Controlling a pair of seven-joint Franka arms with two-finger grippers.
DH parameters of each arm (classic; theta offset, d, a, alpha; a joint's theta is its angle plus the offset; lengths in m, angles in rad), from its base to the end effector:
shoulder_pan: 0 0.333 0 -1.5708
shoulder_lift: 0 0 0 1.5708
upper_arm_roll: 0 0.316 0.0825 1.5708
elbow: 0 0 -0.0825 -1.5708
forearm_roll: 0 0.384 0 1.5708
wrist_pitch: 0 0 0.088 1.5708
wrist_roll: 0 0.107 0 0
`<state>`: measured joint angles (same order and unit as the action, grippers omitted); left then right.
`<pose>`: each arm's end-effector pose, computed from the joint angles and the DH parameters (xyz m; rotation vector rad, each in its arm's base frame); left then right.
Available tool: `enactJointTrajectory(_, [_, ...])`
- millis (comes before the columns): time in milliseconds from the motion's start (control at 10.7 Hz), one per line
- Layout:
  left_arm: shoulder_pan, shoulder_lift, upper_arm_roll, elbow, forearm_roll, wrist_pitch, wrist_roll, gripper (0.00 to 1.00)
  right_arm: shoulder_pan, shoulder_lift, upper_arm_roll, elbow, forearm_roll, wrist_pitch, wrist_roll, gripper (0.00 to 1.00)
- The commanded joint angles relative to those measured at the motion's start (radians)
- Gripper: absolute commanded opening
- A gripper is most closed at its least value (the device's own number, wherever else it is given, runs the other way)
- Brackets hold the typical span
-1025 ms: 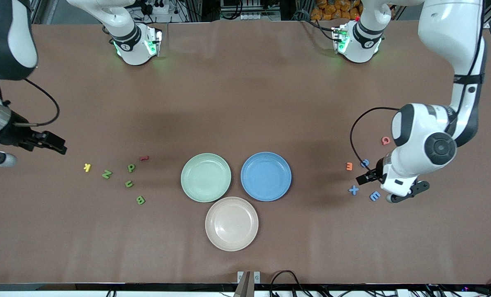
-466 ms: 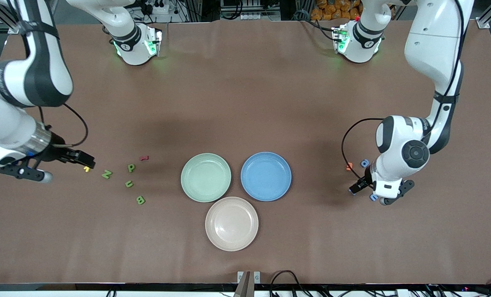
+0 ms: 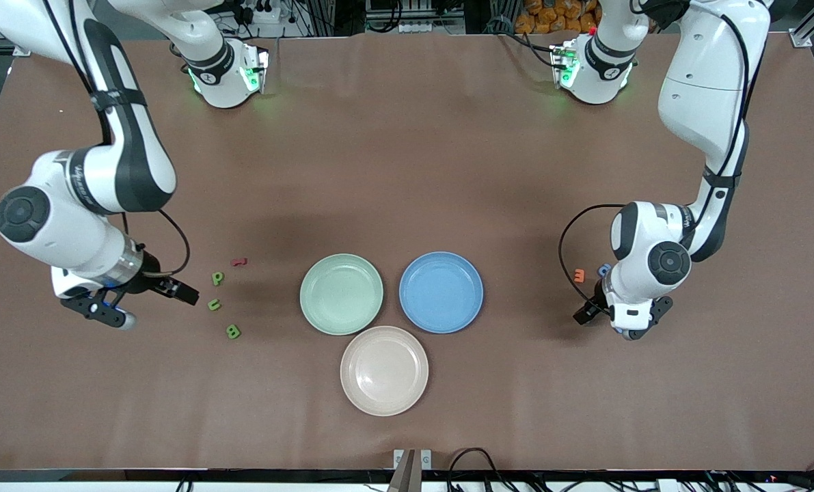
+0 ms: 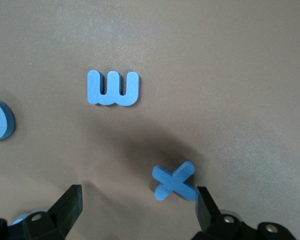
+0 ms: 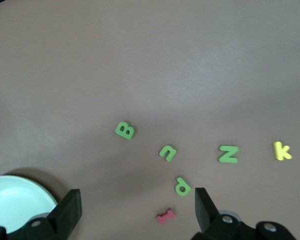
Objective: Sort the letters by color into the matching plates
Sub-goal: 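Grasp the blue X with the left gripper while the right gripper grasps green B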
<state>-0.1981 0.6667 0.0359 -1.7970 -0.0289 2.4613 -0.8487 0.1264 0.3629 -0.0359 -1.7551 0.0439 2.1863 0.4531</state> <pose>0.6443 -0.1070 0.1760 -2.9463 -1.0777 -0.0006 0.6523 0.0628 0.3692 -3.0417 0.5912 -0.0925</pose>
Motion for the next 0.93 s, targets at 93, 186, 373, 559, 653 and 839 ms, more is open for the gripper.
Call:
enactJointTrajectory(93, [-0.009, 0.022, 0.006, 0.045, 0.009, 0.005, -0.049, 1.00, 0.025, 0.091, -0.002, 0.005, 0.016, 0.125, 0.116, 1.00])
enactJointTrajectory(186, [-0.009, 0.028, 0.006, 0.059, 0.007, 0.005, -0.067, 1.00, 0.030, 0.111, -0.002, 0.005, 0.037, 0.147, 0.116, 1.00])
enactJointTrajectory(373, [-0.011, 0.048, 0.006, 0.077, 0.006, 0.005, -0.121, 1.00, 0.030, 0.155, -0.004, 0.006, 0.167, 0.211, 0.115, 1.00])
enactJointTrajectory(559, [-0.011, 0.063, 0.006, 0.091, 0.009, 0.005, -0.156, 1.00, 0.041, 0.200, -0.004, 0.011, 0.192, 0.257, 0.118, 1.00])
enactJointTrajectory(653, [-0.012, 0.068, 0.006, 0.093, 0.009, 0.005, -0.156, 1.00, 0.045, 0.217, -0.006, 0.011, 0.204, 0.265, 0.139, 1.00])
enactJointTrajectory(839, [-0.018, 0.068, 0.006, 0.093, 0.006, 0.005, -0.158, 1.00, 0.055, 0.251, -0.010, 0.020, 0.203, 0.270, 0.253, 1.00])
